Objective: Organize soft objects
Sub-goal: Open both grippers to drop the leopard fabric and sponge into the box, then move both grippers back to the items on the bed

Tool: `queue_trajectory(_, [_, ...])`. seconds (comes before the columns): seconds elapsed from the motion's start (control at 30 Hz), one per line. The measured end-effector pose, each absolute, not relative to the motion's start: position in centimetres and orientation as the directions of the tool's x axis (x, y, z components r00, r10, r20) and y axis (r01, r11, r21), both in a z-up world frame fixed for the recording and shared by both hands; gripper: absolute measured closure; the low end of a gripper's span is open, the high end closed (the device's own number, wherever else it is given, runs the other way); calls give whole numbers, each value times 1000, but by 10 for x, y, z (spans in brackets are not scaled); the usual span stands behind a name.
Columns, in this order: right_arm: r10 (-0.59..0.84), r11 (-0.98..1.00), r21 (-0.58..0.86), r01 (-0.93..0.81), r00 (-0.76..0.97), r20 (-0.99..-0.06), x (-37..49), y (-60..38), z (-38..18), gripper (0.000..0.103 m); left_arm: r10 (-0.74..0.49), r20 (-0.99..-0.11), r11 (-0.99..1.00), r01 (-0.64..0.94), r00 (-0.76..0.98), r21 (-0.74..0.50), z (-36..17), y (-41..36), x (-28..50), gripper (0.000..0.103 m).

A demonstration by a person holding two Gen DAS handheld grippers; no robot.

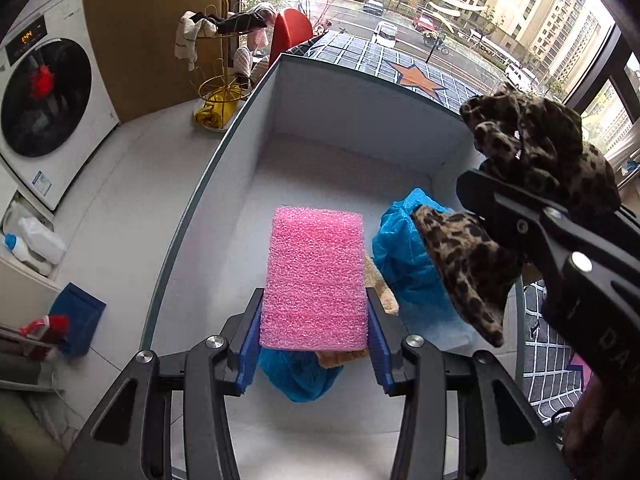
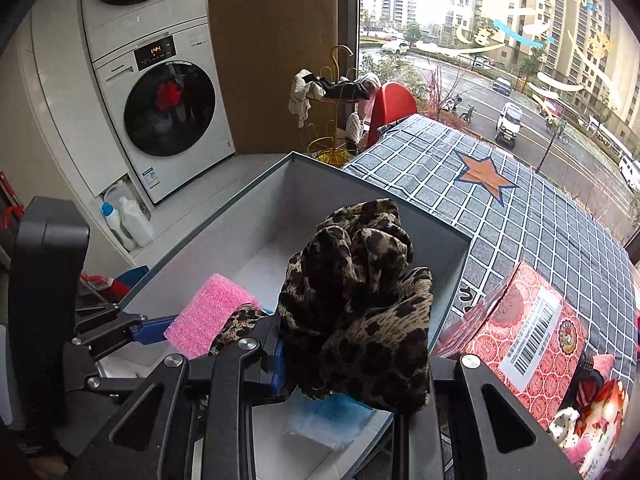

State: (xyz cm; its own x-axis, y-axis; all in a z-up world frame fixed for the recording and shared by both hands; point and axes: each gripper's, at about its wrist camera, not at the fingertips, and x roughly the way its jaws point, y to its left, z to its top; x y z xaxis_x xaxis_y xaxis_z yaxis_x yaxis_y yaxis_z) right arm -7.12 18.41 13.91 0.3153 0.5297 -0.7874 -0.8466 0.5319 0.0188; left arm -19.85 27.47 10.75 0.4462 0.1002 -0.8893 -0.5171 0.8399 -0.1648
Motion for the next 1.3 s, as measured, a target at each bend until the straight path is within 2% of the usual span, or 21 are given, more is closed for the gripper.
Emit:
queue_trajectory(0.5, [523,549,61,-834,285,-804,-50,200,130,75,105,-891,852,-502,442,-149,104,269,-188,54])
queue_trajectory(0.87, [497,525,42,-850,266,-826,-51,214,115,75,93,-902,850,-506,421,-149,93,266,-185,54])
queue_trajectory(1.07, [496,500,51,-865,238,-835,-59,218,116,74,106,-897,850,-507,429,-143,100,262,-187,51])
queue_trajectory(1.1, [502,498,53,-866,238,-832,-60,216,119,74,106,-896,853,-503,431,-141,101,260,-187,49])
queue_trajectory(1.17, [517,491,62,-869,234,-823,-63,214,126,56,104,-884,851,-501,456,-158,105,258,-191,37])
queue_trajectory(1.2, [521,497,45,-866,256,-814,-63,212,130,38,105,-879,845,-508,465,-168,108,259,-192,28])
queue_trajectory(1.23, [532,501,29,-865,281,-799,-65,209,135,32,114,-876,842,-514,469,-165,110,259,-193,26])
queue_trajectory(1.3, [553,499,32,-866,289,-781,-65,205,143,32,131,-870,842,-517,475,-155,115,258,-194,26])
